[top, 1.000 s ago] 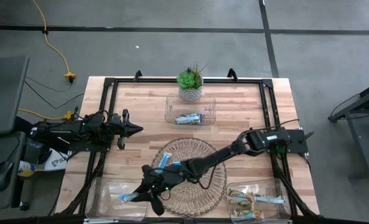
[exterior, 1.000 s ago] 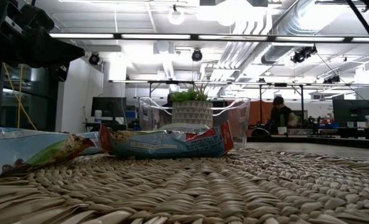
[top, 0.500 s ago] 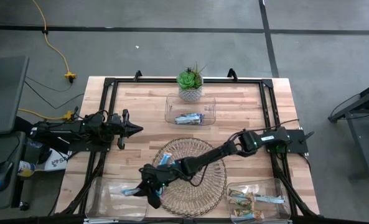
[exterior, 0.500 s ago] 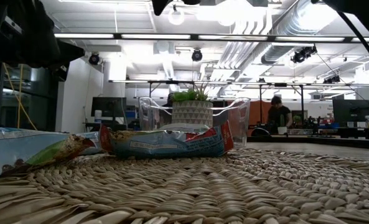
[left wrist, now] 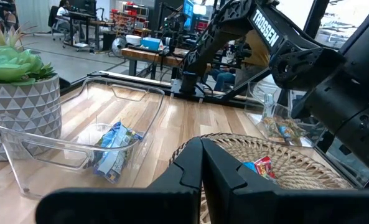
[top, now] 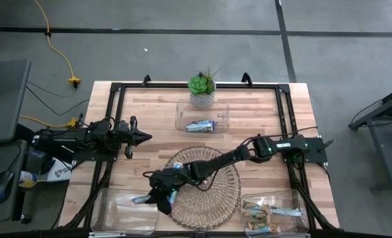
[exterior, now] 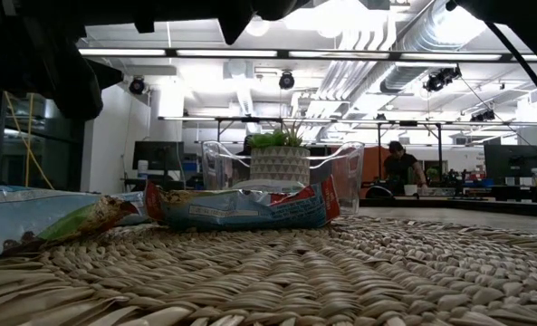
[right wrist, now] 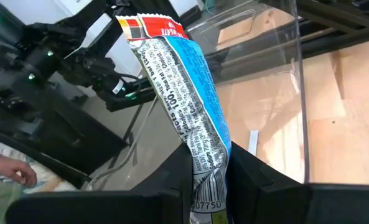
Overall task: Pick and place Granola Bars by type
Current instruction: Put the red granola bar into the bottom left transparent bin, then put the yellow granola bar into the bottom right transparent bin
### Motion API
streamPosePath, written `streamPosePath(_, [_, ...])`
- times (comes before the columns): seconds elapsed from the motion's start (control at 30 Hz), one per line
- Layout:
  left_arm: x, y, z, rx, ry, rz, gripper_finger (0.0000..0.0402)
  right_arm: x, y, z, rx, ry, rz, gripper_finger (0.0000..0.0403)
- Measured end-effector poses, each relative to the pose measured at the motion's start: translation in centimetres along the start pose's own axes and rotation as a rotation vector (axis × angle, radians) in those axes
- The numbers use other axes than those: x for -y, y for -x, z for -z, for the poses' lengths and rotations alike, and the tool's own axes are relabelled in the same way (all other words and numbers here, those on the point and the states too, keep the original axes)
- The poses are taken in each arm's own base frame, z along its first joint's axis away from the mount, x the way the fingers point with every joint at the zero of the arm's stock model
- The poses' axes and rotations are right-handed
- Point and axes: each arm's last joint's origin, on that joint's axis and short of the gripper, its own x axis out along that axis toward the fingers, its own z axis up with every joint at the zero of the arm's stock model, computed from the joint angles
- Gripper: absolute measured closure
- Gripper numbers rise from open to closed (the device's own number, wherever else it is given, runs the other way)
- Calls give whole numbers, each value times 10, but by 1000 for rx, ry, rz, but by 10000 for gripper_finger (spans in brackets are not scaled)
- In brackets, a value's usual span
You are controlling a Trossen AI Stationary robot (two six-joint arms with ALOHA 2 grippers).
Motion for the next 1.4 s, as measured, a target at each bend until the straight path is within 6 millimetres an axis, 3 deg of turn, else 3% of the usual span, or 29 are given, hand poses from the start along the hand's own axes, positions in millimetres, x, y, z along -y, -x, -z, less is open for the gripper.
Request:
streamPosePath(0.2, [0, 0, 0, 0, 0, 0, 401, 0, 0, 0, -8, 25, -6, 329])
streamPosePath(0.6, [0, 0, 0, 0, 0, 0, 401, 2, 1, -3, 4, 50, -8, 240])
streamPosePath(0.83, [0, 0, 0, 0, 0, 0, 401, 1, 5, -17, 85, 141, -37, 228])
streamPosePath(1.1, [0, 0, 0, 0, 0, 0, 401, -5, 24, -42, 66, 263, -66, 224])
streamPosePath(1.4, [0, 0, 0, 0, 0, 0, 401, -4, 63, -56, -221, 444, 83, 224])
